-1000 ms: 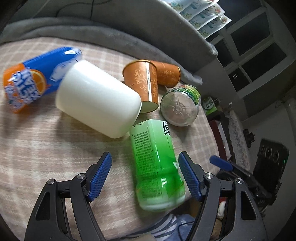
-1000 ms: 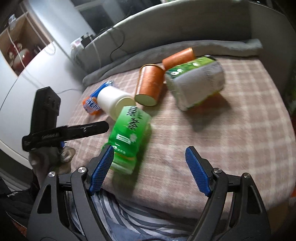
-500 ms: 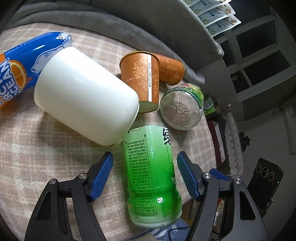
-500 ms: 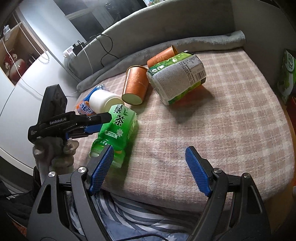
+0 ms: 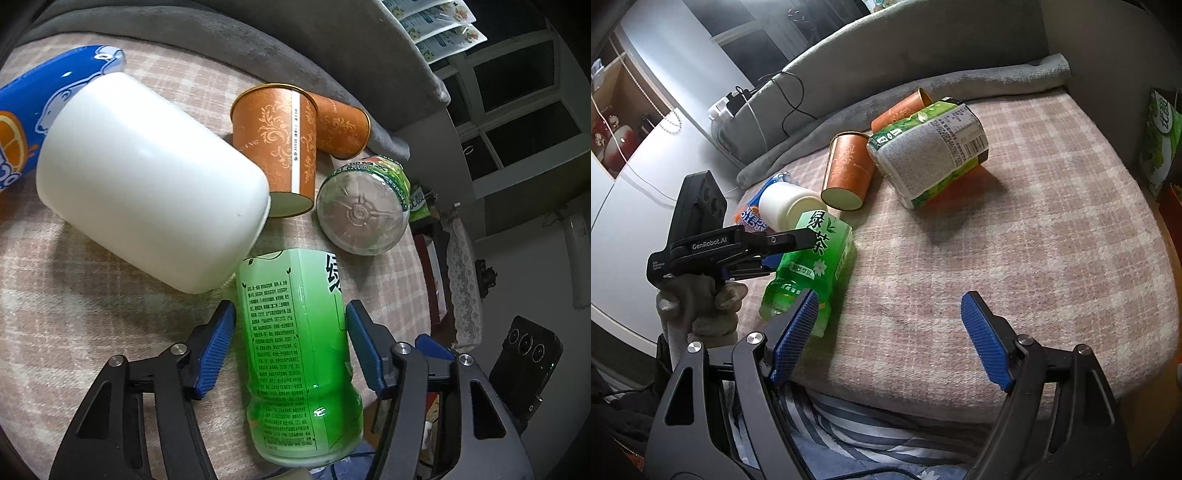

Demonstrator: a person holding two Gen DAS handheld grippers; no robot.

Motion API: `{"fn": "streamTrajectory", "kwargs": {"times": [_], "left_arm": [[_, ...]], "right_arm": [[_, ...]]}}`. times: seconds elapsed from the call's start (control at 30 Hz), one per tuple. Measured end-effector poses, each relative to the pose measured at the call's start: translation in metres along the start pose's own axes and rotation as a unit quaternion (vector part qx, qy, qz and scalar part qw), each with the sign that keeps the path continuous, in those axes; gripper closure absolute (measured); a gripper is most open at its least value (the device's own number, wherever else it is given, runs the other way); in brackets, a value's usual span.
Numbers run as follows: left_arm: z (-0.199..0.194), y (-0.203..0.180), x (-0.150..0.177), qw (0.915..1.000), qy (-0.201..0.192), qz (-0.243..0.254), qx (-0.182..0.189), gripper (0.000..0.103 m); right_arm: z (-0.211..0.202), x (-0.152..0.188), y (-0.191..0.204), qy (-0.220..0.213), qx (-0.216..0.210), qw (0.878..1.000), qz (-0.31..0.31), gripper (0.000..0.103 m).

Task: Flip cup upright
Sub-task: 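Set the green tea bottle upright on the bed with the right gripper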

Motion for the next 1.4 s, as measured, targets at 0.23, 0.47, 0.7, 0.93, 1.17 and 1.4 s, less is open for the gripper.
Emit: {"fn": "streamTrajectory", "kwargs": {"times": [0.23, 0.47, 0.7, 0.93, 1.17, 1.4], "left_arm": [[0.001, -0.003, -0.001, 1.0, -0.001, 0.007, -0.004, 0.045], [-0.005, -0.007, 0.002, 0.9997, -0.013, 0.017, -0.014, 0.045], [-0.018, -0.016, 0.005, 0.997, -0.045, 0.05, -0.04, 0.045], [-0.026, -0.031, 0.008, 0.9915, -0.073, 0.086, -0.064, 0.045], [-0.032, -0.044, 0.009, 0.9831, -0.106, 0.117, -0.093, 0.046], [-0.035, -0.048, 0.006, 0.974, -0.132, 0.138, -0.122, 0.046]], "right_arm": [[0.001, 0.0, -0.004, 0.0, 0.001, 1.0, 0.008, 0.021], [0.001, -0.001, -0.005, -0.001, 0.001, 1.0, 0.008, 0.021], [0.001, -0.002, -0.002, -0.003, 0.001, 1.0, 0.008, 0.021], [0.001, -0.002, 0.0, -0.004, 0.002, 1.0, 0.007, 0.021], [0.001, -0.002, 0.001, -0.003, 0.001, 1.0, 0.008, 0.021], [0.002, -0.002, 0.0, -0.003, 0.0, 1.0, 0.009, 0.021]]}}
Point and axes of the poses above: each gripper's, at about its wrist camera, not at the fingertips, and z roughly the way its jaws point, y to its left, x to its underside, the point moved 5 cm from there along z, roughly the way its jaws point, and after that the axes turned 8 degrees about y, right-handed, at the moved point
